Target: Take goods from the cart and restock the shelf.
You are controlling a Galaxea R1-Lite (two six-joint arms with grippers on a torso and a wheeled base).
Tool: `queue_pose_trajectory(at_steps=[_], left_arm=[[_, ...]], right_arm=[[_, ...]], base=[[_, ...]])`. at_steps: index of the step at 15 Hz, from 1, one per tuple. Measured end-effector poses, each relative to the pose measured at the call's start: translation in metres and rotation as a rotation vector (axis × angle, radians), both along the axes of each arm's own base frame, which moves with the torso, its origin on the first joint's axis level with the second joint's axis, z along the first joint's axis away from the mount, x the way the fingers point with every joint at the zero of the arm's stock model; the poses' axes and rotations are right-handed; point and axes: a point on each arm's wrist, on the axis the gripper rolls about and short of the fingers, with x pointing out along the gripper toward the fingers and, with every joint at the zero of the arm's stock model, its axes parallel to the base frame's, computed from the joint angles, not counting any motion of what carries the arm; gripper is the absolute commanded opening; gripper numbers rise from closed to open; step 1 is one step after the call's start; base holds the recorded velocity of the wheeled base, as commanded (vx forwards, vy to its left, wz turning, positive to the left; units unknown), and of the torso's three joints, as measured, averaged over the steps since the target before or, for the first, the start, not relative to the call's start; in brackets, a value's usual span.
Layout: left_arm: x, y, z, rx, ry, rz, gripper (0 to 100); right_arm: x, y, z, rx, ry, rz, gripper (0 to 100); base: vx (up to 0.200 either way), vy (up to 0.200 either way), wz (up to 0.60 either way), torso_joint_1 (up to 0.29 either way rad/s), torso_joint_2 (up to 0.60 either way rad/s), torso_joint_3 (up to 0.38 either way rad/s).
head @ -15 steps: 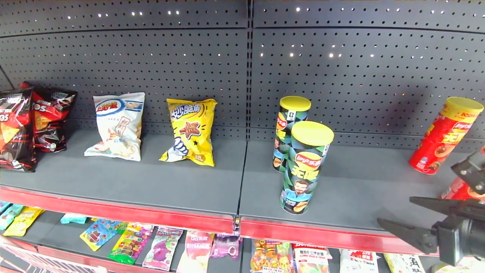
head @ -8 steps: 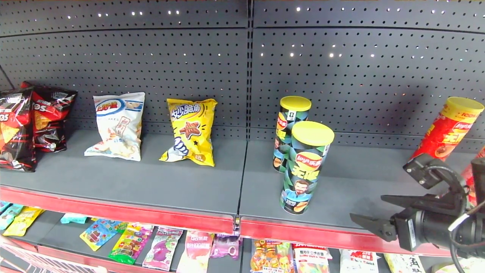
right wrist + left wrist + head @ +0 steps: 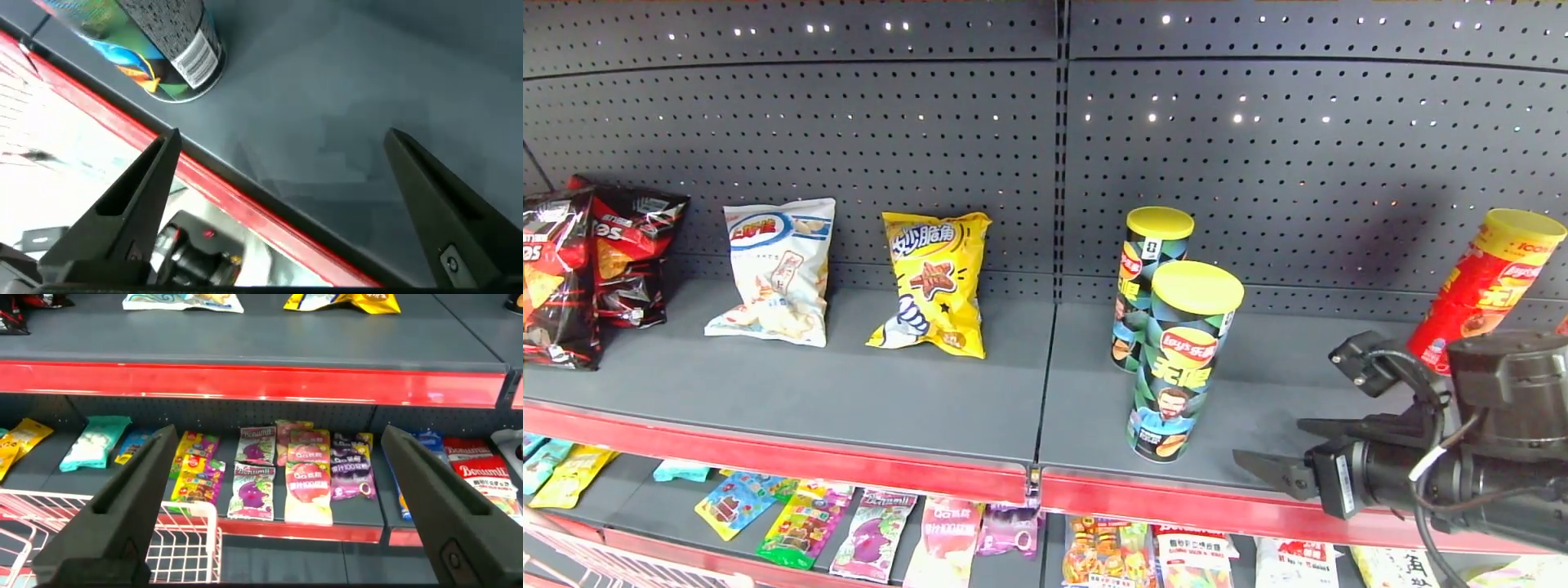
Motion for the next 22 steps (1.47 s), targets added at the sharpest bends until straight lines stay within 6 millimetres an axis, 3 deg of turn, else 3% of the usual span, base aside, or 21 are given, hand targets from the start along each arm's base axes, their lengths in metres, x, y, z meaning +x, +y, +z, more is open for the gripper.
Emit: queue_pose_trajectory(at_steps=[12, 22], left_arm=[[0.000, 0.000, 0.000, 0.000, 0.000, 0.000, 100], [0.000, 0.000, 0.000, 0.000, 0.001, 0.000, 100]], right_arm=[[0.029, 0.015, -0.017, -0.024, 0.071, 0.007, 100], [0.053, 0.021, -0.018, -0.025, 0.065, -0.004, 100]], base=[[0.000, 0.000, 0.00, 0.000, 0.00, 0.000], [0.000, 0.000, 0.00, 0.000, 0.00, 0.000]])
